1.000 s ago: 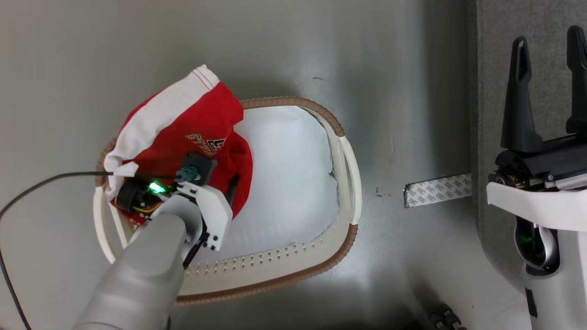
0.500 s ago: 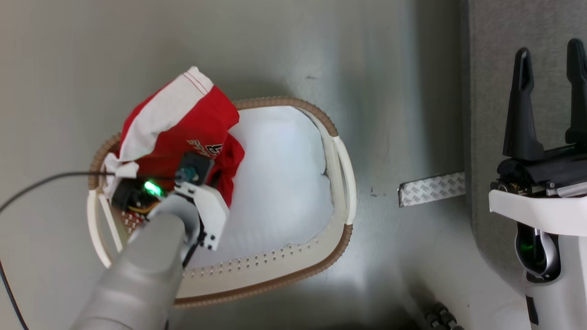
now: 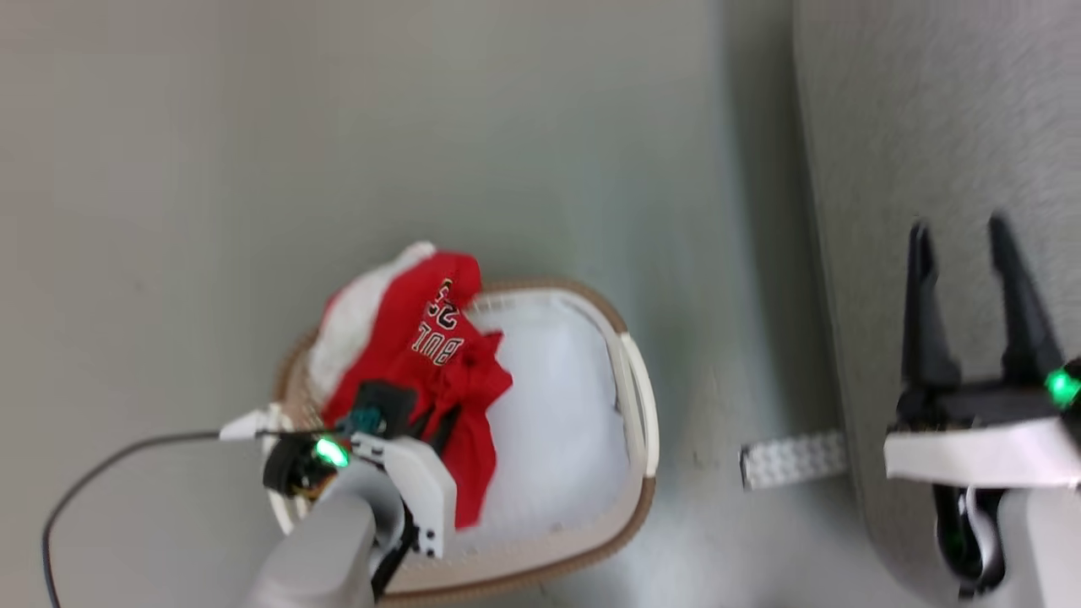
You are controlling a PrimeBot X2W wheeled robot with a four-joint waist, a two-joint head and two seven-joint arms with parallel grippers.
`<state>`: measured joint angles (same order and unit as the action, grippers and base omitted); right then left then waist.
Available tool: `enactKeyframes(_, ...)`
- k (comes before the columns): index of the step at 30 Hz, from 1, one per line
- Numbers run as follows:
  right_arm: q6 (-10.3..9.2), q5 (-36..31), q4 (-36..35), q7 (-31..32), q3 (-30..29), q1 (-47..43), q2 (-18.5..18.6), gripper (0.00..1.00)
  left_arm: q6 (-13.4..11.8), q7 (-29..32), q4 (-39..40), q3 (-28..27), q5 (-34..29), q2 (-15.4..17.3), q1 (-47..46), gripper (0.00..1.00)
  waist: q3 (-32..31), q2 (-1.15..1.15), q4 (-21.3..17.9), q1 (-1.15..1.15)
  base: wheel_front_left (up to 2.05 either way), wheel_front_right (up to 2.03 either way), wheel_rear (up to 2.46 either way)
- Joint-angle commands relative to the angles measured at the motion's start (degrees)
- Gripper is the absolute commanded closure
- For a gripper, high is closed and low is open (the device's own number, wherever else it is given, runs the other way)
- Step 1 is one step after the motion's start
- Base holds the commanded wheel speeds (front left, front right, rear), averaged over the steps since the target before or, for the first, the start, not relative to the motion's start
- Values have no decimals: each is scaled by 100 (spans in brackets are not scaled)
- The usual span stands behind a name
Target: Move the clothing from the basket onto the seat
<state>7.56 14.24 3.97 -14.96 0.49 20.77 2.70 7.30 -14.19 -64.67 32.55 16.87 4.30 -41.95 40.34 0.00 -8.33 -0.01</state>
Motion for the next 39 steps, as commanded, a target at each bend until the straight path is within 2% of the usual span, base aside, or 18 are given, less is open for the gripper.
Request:
enactKeyframes(1,-15,-7,85,-17,-16,-177,18,0,18,-41,79,-31,136,-12,170,100,-887,0,236,1,0,0,0)
enactKeyframes(9,-14,-152,496,-17,-163,-996,19,0,8,-95,671,-219,582,-52,903,100,-2282,0,475,1,0,0,0)
enactKeyframes(22,-15,-316,817,-17,-328,-2042,19,0,-417,89,1858,-389,841,111,1655,100,-3871,0,769,1,0,0,0)
enactKeyframes(31,-15,-238,832,-17,-189,-2361,19,0,-759,520,3199,-552,905,553,1913,100,-4348,0,791,1,0,0,0)
enactKeyframes(39,-15,-305,893,-17,-31,-2444,19,0,-992,916,3997,-632,897,859,1921,100,-4593,0,731,1,0,0,0)
